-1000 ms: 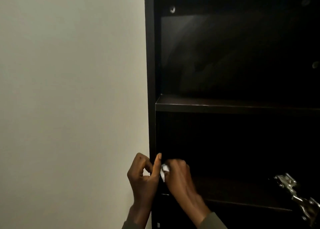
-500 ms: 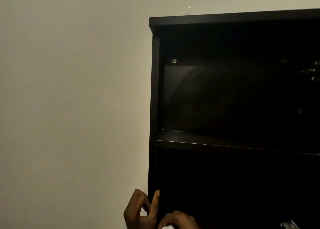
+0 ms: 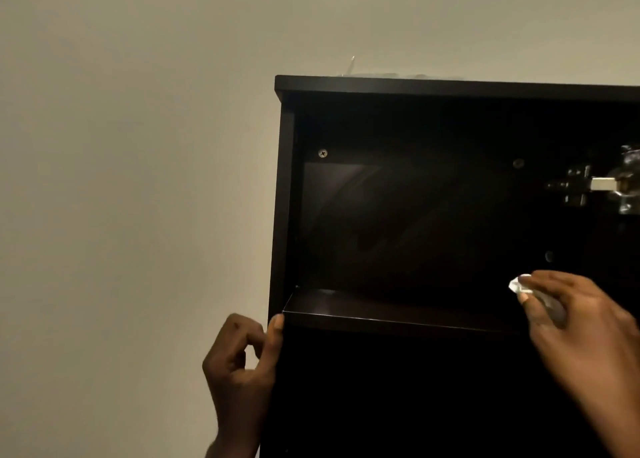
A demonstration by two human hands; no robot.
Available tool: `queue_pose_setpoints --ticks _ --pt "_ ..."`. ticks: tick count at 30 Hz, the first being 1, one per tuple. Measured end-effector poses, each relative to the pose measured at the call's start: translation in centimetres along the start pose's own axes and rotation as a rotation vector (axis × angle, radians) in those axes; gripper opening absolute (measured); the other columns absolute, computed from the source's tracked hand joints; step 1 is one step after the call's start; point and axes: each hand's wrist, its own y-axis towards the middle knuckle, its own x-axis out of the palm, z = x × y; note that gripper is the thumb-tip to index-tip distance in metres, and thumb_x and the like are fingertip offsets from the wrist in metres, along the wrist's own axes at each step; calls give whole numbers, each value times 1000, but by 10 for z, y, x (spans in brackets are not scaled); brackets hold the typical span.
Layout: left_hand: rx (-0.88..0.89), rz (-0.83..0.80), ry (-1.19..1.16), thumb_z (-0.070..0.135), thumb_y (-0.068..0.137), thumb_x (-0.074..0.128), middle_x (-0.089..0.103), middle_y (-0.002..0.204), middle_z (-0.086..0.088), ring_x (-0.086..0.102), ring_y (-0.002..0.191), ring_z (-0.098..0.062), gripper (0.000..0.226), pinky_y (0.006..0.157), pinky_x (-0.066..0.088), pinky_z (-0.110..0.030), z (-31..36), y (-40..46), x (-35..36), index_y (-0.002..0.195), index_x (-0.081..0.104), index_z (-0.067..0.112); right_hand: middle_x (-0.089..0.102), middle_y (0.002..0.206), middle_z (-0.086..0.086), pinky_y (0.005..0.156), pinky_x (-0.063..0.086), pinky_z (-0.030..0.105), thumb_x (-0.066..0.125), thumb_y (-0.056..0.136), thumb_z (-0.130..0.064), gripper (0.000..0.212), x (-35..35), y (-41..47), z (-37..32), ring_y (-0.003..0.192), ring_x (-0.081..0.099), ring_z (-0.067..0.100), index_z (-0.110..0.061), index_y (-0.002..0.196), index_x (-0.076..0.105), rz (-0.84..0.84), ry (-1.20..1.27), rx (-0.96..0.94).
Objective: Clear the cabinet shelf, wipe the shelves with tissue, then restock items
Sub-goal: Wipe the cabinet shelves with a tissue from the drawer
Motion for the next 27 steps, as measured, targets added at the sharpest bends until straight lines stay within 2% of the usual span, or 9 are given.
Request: queue_pose_setpoints --ticks 3,6,8,10,14,17,22,25,27 --pt "3 24 -10 34 89 64 49 63 7 48 59 -16 43 57 39 -14 7 25 11 58 50 8 61 121 -5 92 48 38 52 96 -39 30 -7 10 -9 110 59 18 -31 124 60 -403 -231 162" --pt "2 32 10 29 90 73 50 63 6 49 59 -16 44 58 39 -11 9 38 20 57 51 9 58 103 -10 90 50 37 40 99 -45 30 -7 8 -32 103 59 15 -38 124 55 -573 -336 181" --pt "-11 45 29 27 87 71 50 63 4 49 59 -19 41 56 40 -14 9 40 24 57 51 8 55 91 -12 89 51 37 38 101 -42 25 0 3 -51 90 59 11 -39 118 55 -630 -336 129" --pt "-24 58 39 27 86 68 50 63 3 49 59 -21 39 54 41 -18 9 39 26 57 50 7 57 93 -8 86 50 34 37 102 -40 25 12 -3 -73 85 58 11 -34 116 56 -675 -300 52" --pt "-34 49 37 29 87 66 51 65 2 49 60 -20 40 52 40 -17 9 40 23 57 50 7 60 122 4 97 48 39 40 100 -35 32 42 -4 -118 110 59 23 -27 125 59 -780 -197 -133" --pt "-33 23 38 30 87 66 50 61 3 48 58 -21 39 51 41 -23 11 42 21 57 50 9 59 127 3 97 50 35 48 95 -20 35 66 2 -144 112 60 20 -30 126 61 -895 -51 -218" --pt "5 -19 83 20 89 68 50 60 -1 48 58 -21 39 51 42 -35 11 44 19 58 51 5 64 122 0 86 53 32 54 93 -12 35 101 0 -159 104 62 16 -30 121 64 -873 160 -267" --pt "16 -33 89 19 89 69 50 60 0 47 58 -20 39 51 41 -29 12 45 18 57 51 5 65 121 -2 88 53 32 61 92 -19 25 109 1 -154 108 62 14 -31 112 67 -839 231 -285" --pt "6 -35 91 15 89 70 48 59 0 46 57 -19 39 51 38 -25 12 45 17 57 50 5 64 123 -5 89 53 31 61 93 -16 24 106 2 -149 112 60 12 -34 106 69 -862 265 -314"
